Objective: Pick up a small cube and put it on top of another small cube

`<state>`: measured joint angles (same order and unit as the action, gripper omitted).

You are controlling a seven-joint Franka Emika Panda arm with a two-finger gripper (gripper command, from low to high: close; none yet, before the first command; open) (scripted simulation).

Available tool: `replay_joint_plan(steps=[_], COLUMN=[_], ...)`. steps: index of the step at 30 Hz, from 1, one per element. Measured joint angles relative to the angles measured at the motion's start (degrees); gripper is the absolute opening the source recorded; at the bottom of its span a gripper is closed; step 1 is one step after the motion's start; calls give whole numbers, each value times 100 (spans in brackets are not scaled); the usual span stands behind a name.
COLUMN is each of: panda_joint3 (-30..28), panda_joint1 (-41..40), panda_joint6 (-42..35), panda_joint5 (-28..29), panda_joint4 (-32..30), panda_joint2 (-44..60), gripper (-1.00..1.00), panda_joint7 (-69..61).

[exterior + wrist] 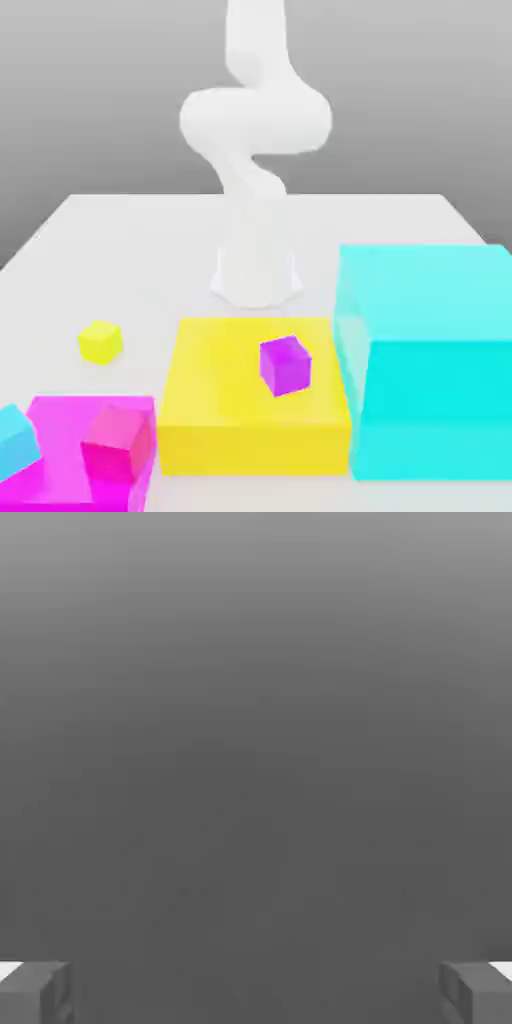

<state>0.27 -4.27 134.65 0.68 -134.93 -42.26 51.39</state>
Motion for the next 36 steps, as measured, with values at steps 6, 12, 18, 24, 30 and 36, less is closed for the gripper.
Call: replay_joint_plan(steps=[6, 12, 18, 24, 30, 36], panda_joint3=[-21, -116, -313, -637, -738, -68], panda_joint1=[-1007, -1978, -2881, -3634, -4004, -4569], panda_joint6=[704, 1384, 2067, 2755, 3581, 4545], panda_joint5=[179, 322, 423, 378, -138, -493], panda_joint4=[-770, -1517, -2265, -3015, -3322, -3128], panda_joint2=[878, 1732, 2582, 3425, 4441, 5614], gripper=[0, 0, 0, 0, 0, -100], panda_joint7=[1366, 2675, 3946, 5108, 5435, 5178])
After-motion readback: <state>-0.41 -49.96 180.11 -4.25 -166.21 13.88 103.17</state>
